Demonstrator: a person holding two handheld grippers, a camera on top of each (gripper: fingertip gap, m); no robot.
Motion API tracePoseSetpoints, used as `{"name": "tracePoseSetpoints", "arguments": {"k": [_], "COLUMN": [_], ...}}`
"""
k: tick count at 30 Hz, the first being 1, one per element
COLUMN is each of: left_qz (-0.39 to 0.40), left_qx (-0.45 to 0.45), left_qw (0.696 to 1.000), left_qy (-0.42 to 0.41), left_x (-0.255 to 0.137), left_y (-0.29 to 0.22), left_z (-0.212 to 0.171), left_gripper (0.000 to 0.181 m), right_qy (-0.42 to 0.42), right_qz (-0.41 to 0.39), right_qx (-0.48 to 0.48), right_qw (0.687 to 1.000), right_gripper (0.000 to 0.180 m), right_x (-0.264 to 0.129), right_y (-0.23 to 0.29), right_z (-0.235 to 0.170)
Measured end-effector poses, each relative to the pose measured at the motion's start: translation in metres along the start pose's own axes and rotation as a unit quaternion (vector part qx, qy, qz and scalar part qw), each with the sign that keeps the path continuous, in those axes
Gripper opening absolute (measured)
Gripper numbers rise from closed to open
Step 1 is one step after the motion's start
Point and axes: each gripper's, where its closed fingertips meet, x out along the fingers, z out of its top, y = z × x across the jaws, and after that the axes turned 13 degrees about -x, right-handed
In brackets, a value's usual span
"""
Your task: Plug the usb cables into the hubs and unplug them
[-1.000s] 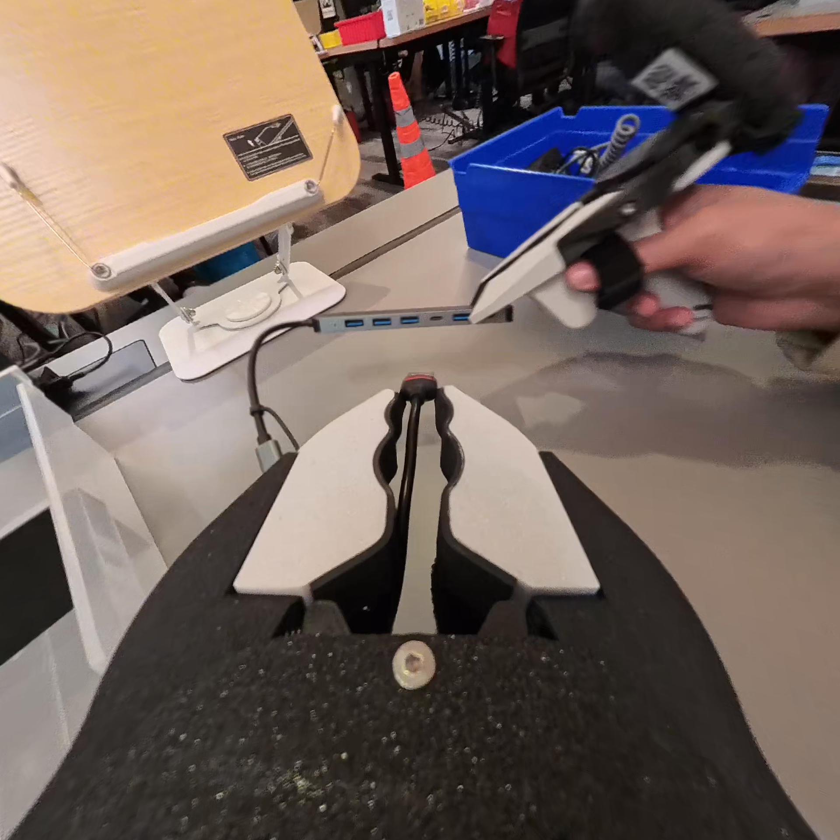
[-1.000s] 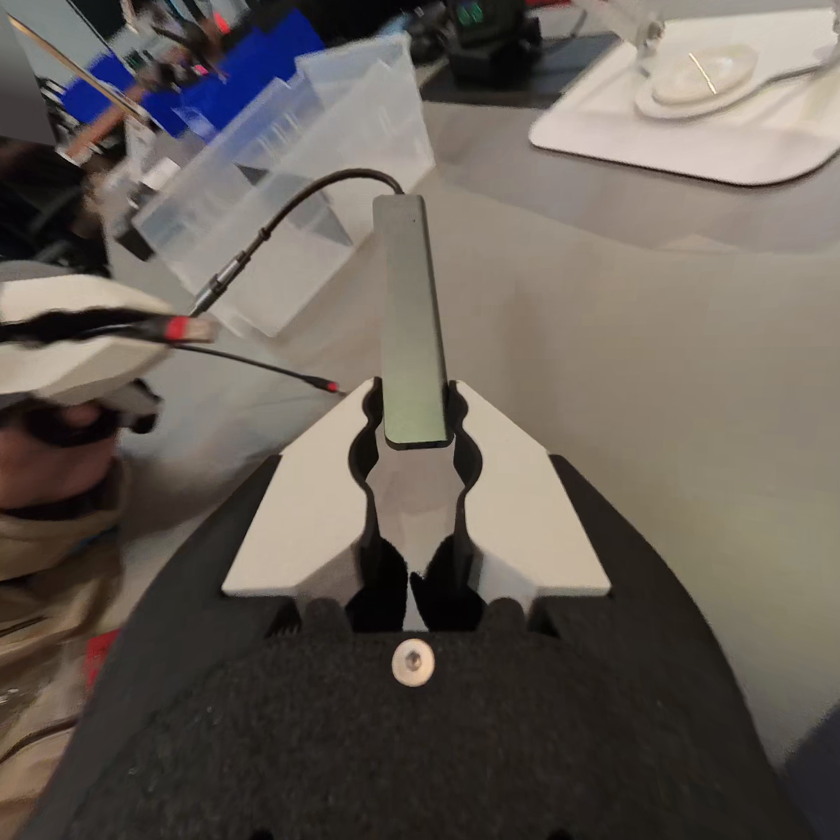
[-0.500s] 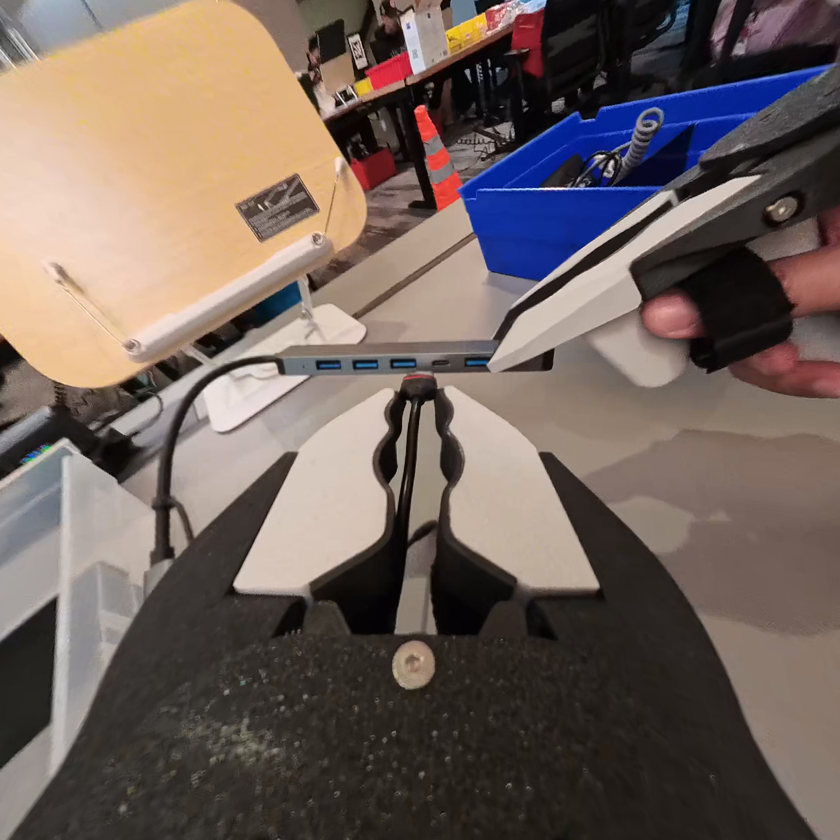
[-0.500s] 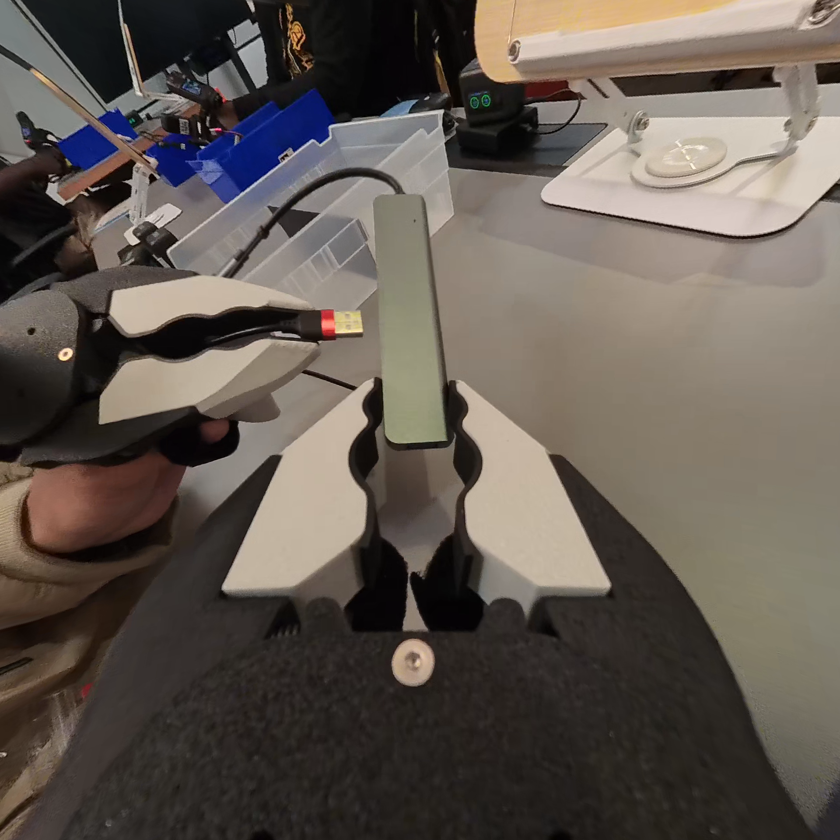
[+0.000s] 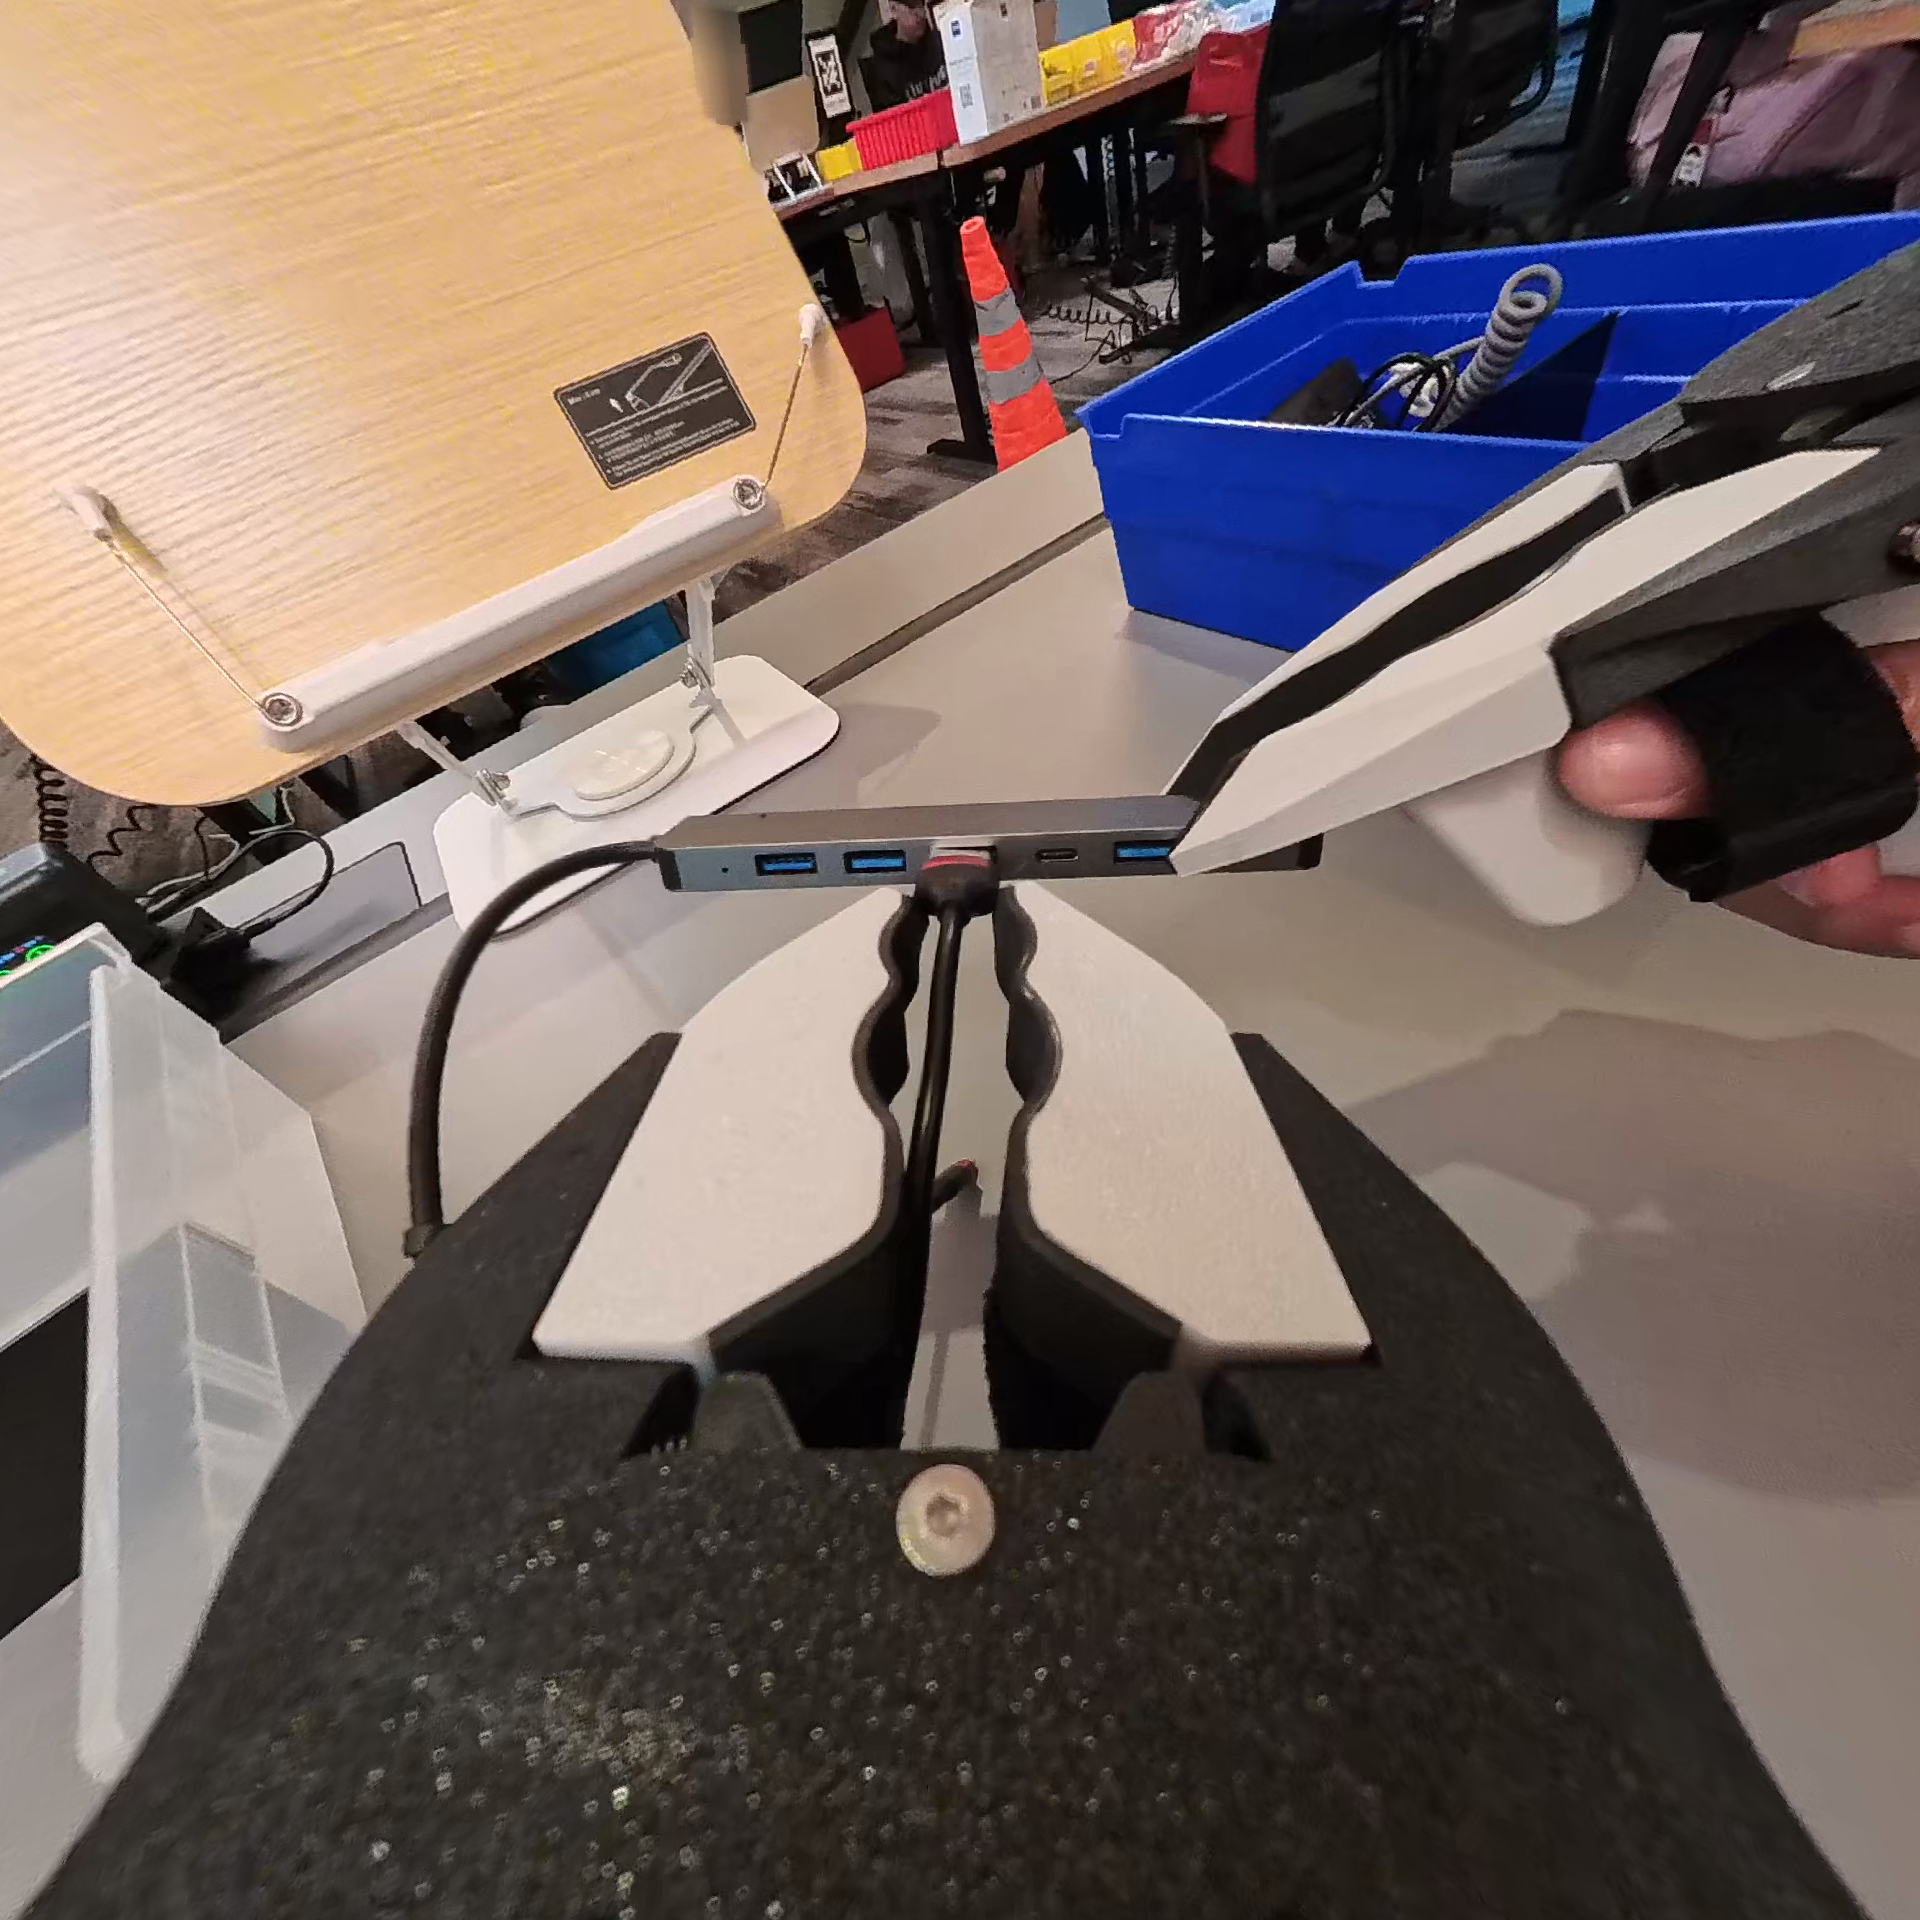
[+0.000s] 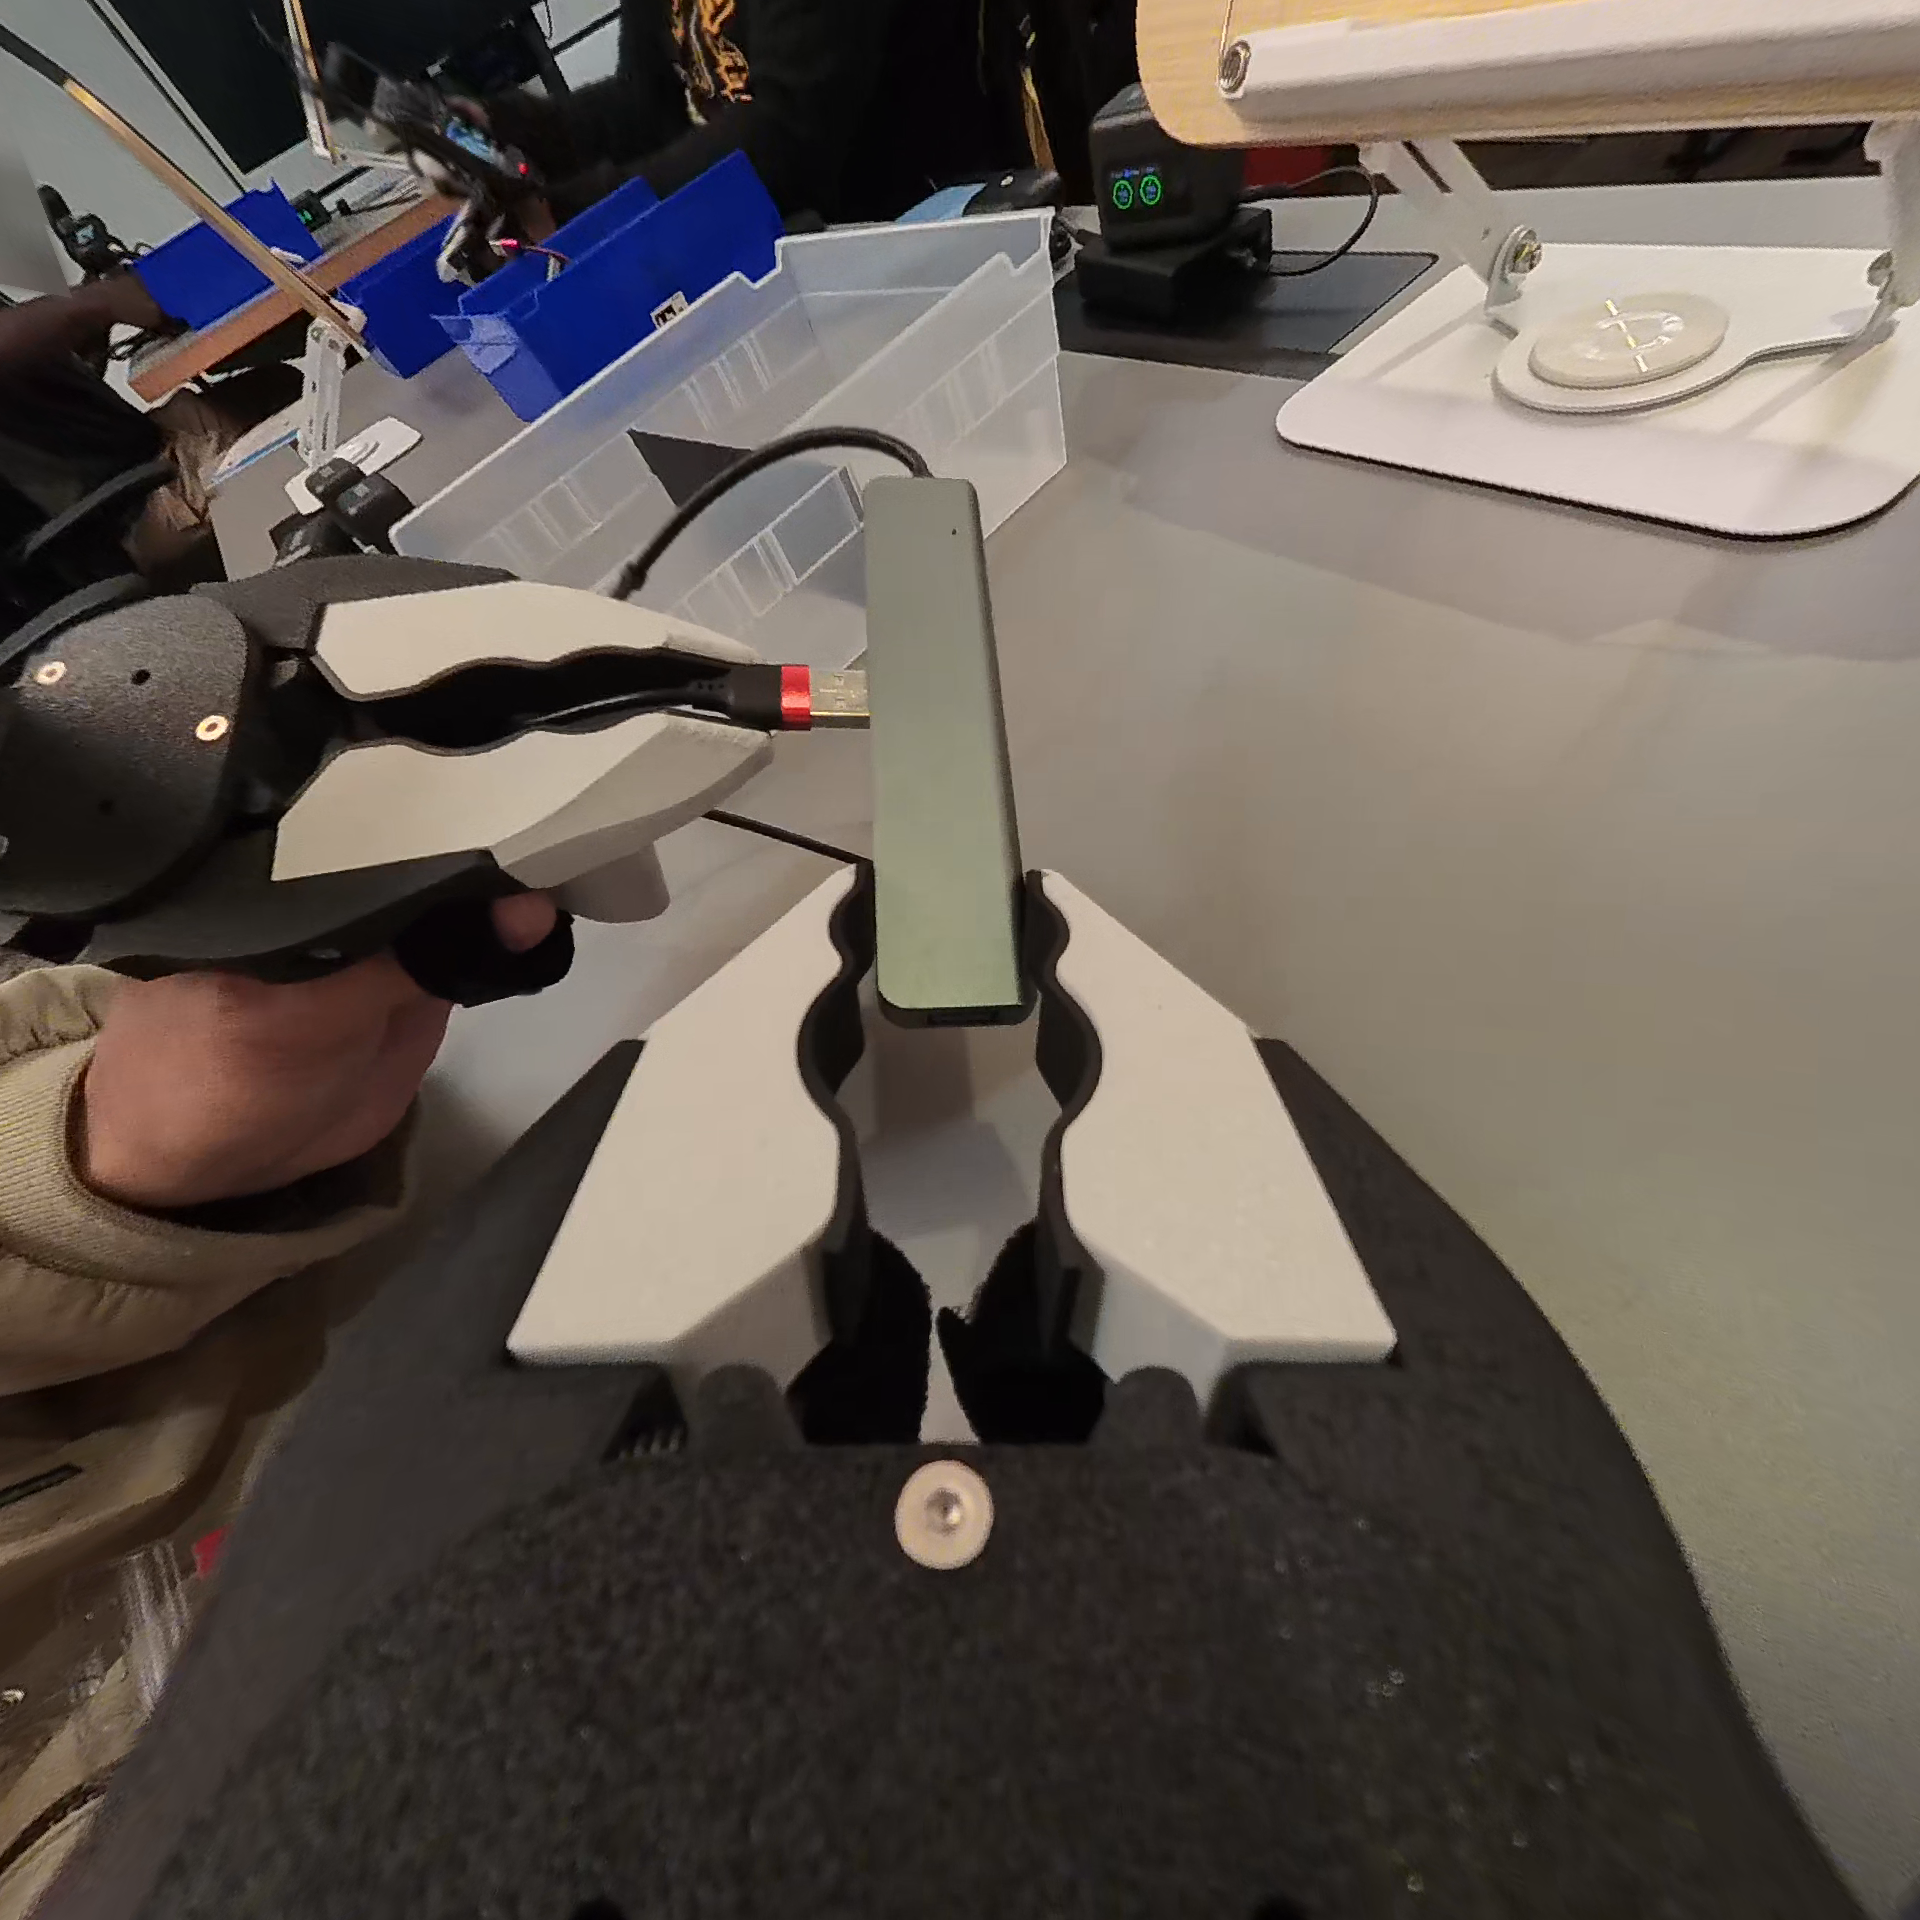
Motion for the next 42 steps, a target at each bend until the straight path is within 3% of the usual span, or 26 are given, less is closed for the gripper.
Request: {"name": "tracePoseSetpoints", "arguments": {"k": [12,20,28,32,42], "left_qz": [0.000,-0.005,-0.025,-0.029,-0.063], "left_qx": [-0.006,0.056,0.091,0.101,0.037], "left_qw": [0.999,0.997,0.994,0.993,0.997], "left_qy": [-0.034,-0.061,-0.056,-0.045,-0.013], "left_x": [-0.007,-0.015,-0.010,-0.007,0.000], "left_y": [-0.002,-0.014,-0.031,-0.032,-0.032], "left_z": [0.013,0.023,0.014,0.008,-0.002], "left_gripper": [0.014,0.014,0.014,0.014,0.014], "right_qy": [-0.032,-0.082,-0.027,0.011,0.042], "right_qz": [0.013,0.022,0.041,0.018,-0.008], "right_qx": [-0.041,-0.047,-0.039,-0.087,-0.121], "right_qw": [0.999,0.995,0.998,0.996,0.992], "right_gripper": [0.028,0.030,0.030,0.030,0.030], "right_x": [-0.004,-0.003,0.000,-0.001,0.003], "right_y": [0.011,0.014,0.015,0.013,0.009], "right_z": [0.012,0.024,0.011,0.005,-0.007]}}
